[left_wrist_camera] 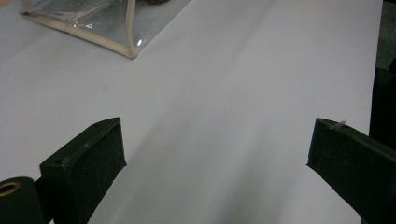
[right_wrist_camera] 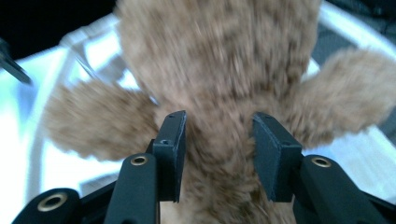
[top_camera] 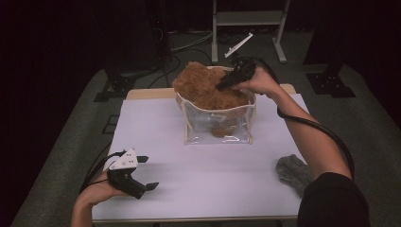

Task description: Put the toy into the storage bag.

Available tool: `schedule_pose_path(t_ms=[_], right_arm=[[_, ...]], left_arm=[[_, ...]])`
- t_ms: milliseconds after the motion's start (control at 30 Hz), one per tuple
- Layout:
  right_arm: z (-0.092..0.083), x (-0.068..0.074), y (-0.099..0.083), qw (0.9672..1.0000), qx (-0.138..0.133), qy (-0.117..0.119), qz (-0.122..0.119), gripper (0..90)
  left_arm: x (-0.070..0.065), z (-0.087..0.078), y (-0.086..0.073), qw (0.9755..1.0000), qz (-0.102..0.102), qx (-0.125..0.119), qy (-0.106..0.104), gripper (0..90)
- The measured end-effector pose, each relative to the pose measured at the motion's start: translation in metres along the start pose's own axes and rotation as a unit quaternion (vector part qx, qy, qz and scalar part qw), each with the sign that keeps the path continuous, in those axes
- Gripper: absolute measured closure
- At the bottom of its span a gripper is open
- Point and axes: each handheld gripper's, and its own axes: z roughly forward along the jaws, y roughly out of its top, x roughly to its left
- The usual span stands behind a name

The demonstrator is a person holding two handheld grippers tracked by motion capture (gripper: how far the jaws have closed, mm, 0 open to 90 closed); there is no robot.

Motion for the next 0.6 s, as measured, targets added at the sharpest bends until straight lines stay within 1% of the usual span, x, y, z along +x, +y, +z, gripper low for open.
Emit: schedule_pose_path(t_ms=[33, 67, 133, 200, 233, 300, 367, 400, 433, 533, 567, 600], right_arm=[[-0.003, 0.001, 0.002, 0.9999, -0.012, 0.006, 0.003, 55.7], [-0.006, 0.002, 0.006, 0.9996, -0.026, 0.01, -0.001, 54.3], [-0.008, 0.004, 0.012, 0.9993, -0.037, 0.011, -0.005, 52.4], [-0.008, 0.007, 0.02, 0.9985, -0.051, 0.017, -0.011, 52.3], [-0.006, 0.009, 0.025, 0.9982, -0.055, 0.015, -0.016, 52.0], [-0.002, 0.012, 0.033, 0.9973, -0.068, 0.022, -0.02, 50.7], [0.003, 0.015, 0.041, 0.9964, -0.077, 0.017, -0.029, 50.4], [0.005, 0.016, 0.045, 0.996, -0.083, 0.019, -0.027, 50.5], [0.008, 0.016, 0.049, 0.9957, -0.087, 0.015, -0.03, 50.6], [0.015, 0.019, 0.058, 0.9947, -0.096, 0.014, -0.034, 51.6], [0.015, 0.019, 0.058, 0.9947, -0.096, 0.014, -0.034, 51.6], [0.022, 0.02, 0.066, 0.9944, -0.098, 0.015, -0.037, 52.4]], left_arm=[[0.0, 0.0, 0.0, 1.0, 0.0, 0.0, 0.0, 3.3], [0.0, 0.001, 0.0, 1.0, -0.001, 0.0, -0.001, 3.3], [0.0, 0.002, 0.0, 1.0, 0.0, 0.001, -0.002, 3.3], [0.0, 0.001, 0.0, 1.0, -0.001, 0.0, -0.001, 3.3], [0.0, 0.001, 0.0, 1.0, -0.003, -0.001, -0.001, 3.3], [0.0, 0.001, 0.0, 1.0, -0.004, -0.002, 0.0, 3.3], [0.0, 0.0, 0.0, 1.0, -0.003, -0.002, 0.0, 3.3], [0.0, 0.0, 0.0, 1.0, -0.003, -0.002, 0.0, 3.3], [0.0, 0.0, 0.0, 1.0, -0.004, -0.003, 0.0, 3.3], [0.0, 0.001, -0.001, 1.0, -0.003, -0.002, 0.0, 3.3], [0.0, 0.001, -0.001, 1.0, -0.003, -0.002, 0.0, 3.3], [0.001, 0.001, -0.001, 1.0, -0.004, -0.002, 0.0, 3.3]])
